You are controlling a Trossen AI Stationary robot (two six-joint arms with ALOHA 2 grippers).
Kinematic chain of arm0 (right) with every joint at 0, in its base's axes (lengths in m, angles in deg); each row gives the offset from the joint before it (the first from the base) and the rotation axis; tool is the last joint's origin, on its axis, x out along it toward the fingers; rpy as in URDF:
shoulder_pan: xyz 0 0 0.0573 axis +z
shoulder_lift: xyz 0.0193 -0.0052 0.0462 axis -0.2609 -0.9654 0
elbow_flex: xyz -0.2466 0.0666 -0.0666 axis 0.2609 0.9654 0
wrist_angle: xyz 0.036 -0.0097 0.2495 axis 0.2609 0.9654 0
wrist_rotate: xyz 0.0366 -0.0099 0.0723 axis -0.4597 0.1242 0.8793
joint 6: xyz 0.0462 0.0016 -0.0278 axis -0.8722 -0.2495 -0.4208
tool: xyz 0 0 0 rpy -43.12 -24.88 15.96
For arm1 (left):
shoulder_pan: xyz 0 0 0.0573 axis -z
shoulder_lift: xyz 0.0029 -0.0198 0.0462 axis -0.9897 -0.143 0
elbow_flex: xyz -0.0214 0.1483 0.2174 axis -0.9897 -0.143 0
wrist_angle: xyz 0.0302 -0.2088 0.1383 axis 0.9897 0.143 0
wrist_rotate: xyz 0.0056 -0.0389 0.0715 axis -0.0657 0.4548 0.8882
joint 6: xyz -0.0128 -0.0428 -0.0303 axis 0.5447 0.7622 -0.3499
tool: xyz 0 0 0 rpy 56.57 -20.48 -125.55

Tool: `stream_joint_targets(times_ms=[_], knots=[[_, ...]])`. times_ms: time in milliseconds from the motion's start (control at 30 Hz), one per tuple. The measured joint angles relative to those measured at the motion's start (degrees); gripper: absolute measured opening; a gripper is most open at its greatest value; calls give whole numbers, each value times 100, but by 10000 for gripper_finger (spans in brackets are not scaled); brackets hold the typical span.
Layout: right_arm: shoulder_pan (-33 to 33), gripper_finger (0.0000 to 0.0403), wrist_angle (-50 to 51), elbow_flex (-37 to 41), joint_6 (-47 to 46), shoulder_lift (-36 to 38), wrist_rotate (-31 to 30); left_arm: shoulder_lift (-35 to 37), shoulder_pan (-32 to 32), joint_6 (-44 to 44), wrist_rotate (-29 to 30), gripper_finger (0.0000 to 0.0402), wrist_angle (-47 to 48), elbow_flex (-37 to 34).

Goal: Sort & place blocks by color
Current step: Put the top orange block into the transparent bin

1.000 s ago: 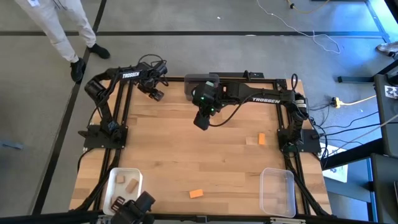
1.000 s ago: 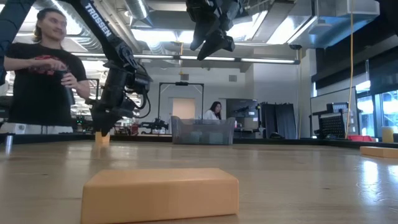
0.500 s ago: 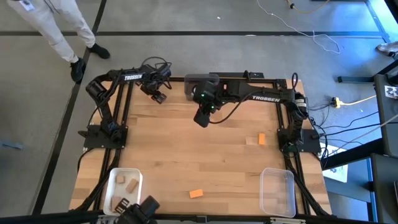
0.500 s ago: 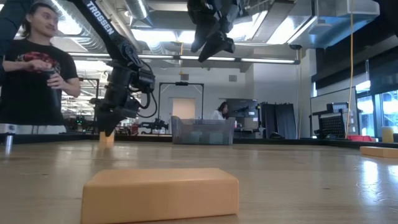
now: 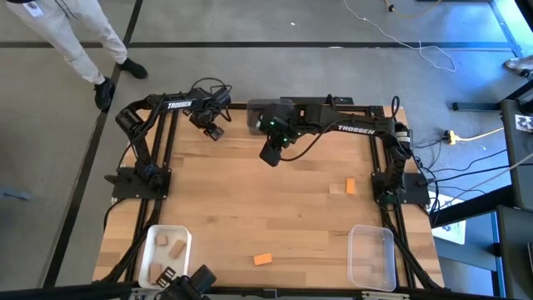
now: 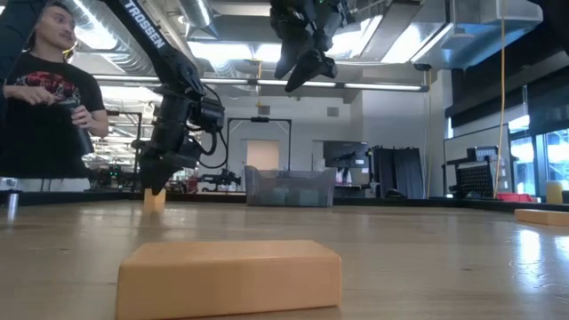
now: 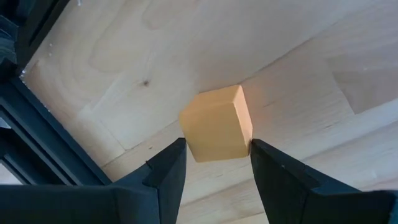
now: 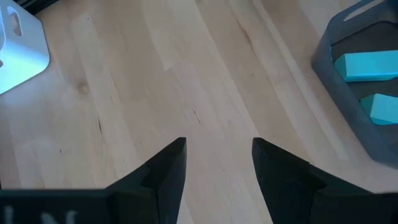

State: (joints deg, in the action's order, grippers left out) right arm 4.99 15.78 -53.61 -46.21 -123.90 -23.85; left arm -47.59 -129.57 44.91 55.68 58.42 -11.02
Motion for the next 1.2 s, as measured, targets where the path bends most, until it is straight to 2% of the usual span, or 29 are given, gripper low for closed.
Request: stream_joint_targets(times_ms=[333,533,767,900,1100,1200], knots=[[0,184,2,0,0,0,0,31,-2,-36,-259,170,119,33],[0,184,2,0,0,0,0,31,34,-536,-645,170,131,160],[0,184,2,0,0,0,0,31,256,-1095,-755,170,134,355],[0,184,2,-1,1,0,0,31,471,-1477,-686,170,138,372],[-1,184,2,0,2,0,0,31,592,-1178,288,170,129,372],[-19,184,2,0,2,0,-2,31,509,-1161,-208,170,80,372]])
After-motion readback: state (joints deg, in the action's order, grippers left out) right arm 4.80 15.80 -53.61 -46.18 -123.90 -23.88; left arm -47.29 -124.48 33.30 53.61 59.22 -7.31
